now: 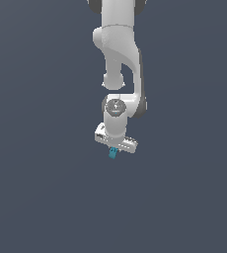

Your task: Pick up the object and move it to a goal position.

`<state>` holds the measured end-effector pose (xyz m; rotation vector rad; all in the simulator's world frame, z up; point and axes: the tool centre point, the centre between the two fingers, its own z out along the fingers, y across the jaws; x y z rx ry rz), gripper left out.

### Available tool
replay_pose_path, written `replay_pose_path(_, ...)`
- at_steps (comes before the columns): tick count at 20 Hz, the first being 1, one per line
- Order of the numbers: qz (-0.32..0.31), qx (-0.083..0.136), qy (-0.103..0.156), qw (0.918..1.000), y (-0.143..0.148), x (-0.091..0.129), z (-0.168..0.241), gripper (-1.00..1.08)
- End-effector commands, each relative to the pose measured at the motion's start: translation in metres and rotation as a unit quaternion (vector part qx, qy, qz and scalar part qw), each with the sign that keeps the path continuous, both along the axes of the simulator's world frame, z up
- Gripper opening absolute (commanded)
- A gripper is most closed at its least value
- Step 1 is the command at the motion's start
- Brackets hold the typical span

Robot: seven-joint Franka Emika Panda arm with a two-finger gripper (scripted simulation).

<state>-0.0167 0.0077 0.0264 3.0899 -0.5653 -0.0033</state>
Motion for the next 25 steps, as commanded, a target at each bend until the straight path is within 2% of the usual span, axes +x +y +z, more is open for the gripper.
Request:
replay_pose_path(1, 0.0, 0.0, -0.001, 1.0, -0.001, 0.003, 0.008, -1.0)
replay_pose_path(16, 0.0, 0.0, -0.001, 1.0, -0.021, 0.032, 0.107, -1.0)
replay_pose_path(25, 0.0, 0.0, -0.001, 1.0, -0.025, 0.04, 0.129, -1.0)
